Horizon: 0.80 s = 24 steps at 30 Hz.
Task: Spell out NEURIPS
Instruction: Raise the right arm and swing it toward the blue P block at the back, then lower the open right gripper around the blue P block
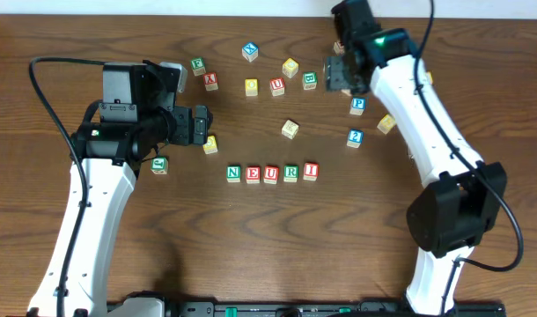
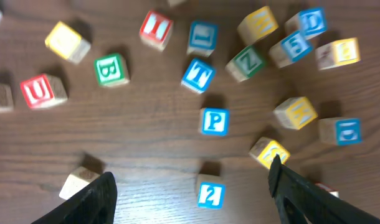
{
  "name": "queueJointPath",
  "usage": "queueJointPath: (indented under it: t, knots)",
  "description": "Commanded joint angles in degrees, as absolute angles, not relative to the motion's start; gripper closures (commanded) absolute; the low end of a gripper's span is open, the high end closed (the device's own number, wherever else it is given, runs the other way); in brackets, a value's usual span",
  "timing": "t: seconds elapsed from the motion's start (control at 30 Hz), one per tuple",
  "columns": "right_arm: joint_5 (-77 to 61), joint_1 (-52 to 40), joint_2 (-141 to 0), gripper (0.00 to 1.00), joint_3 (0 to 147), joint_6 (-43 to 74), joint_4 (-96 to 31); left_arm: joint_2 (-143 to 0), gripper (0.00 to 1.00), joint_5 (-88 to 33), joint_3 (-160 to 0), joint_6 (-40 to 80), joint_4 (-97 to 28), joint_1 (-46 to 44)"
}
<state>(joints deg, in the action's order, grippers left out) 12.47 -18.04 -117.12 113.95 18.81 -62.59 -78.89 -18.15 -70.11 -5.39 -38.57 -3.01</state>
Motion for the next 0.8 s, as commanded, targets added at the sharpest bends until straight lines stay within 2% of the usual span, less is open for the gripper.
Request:
queueJointPath:
  t: [0.0,0.23,0.77]
  knots:
    - [9.78,-14.55,-116.97,0.27,118.45,16.86,-63.13,-78.39,0.02,-18.81,-71.48,-5.76,-38.61,-2.81]
    - [5.15,-10.94,-116.97,0.26,121.47,14.46,-65.87,-78.39,0.02,-18.81,-71.48,-5.76,-38.61,-2.81]
    - [5.19,-10.92,-118.39,0.24,121.32,13.19,-69.12,-78.39,0.02,-18.83,-71.48,-5.76,-38.61,-2.81]
